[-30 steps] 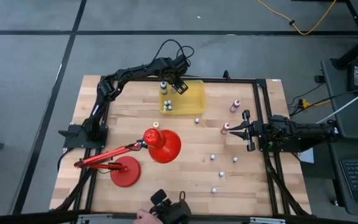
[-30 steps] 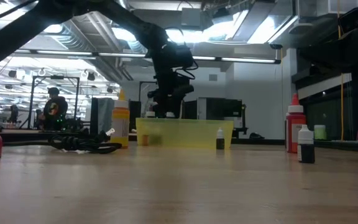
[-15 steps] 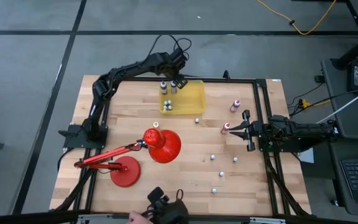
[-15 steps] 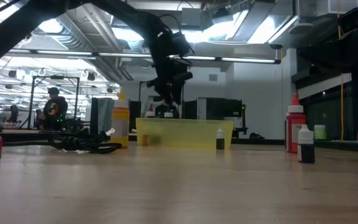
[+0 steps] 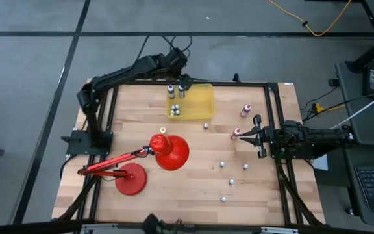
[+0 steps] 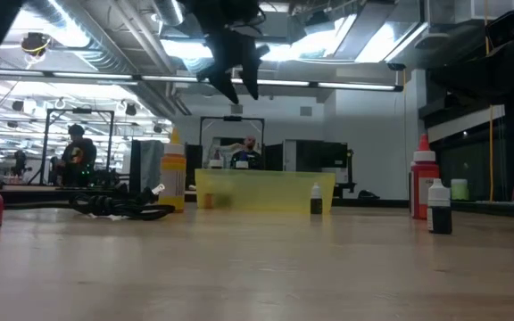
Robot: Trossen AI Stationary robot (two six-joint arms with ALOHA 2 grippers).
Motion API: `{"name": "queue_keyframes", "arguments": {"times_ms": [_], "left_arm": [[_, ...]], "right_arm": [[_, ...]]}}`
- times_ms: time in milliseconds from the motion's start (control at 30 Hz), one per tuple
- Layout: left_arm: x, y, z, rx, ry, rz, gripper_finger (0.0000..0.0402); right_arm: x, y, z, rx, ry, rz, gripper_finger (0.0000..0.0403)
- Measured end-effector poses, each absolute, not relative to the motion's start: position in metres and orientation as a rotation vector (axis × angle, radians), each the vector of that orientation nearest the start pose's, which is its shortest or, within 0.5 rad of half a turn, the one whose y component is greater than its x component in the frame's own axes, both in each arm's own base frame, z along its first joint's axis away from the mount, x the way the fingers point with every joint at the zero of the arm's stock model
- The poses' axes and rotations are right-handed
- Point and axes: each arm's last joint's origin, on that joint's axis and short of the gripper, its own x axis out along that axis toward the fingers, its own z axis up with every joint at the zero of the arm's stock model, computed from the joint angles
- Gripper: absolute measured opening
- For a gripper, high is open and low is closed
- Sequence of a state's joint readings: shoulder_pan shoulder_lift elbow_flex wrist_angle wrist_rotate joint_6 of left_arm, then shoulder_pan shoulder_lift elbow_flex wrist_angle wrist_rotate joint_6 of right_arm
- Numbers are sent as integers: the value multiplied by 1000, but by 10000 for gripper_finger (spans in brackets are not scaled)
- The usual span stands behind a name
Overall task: Pick & Place food coloring
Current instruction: Put the yellow food coloring bottle into the yellow bin
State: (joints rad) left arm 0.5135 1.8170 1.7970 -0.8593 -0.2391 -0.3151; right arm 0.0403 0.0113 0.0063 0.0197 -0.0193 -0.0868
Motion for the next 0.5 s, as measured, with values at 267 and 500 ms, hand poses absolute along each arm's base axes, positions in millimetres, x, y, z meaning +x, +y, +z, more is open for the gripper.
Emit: {"name": "queue_keyframes", "arguments": {"times_ms": [267,500], "left_arm": [[307,137,332,-138,900,551,280],[278,100,309,-57,991,436,281]], "right_arm": [[98,5,167,-87,-18,59,56],[98,5,167,-87,-18,59,56]]}}
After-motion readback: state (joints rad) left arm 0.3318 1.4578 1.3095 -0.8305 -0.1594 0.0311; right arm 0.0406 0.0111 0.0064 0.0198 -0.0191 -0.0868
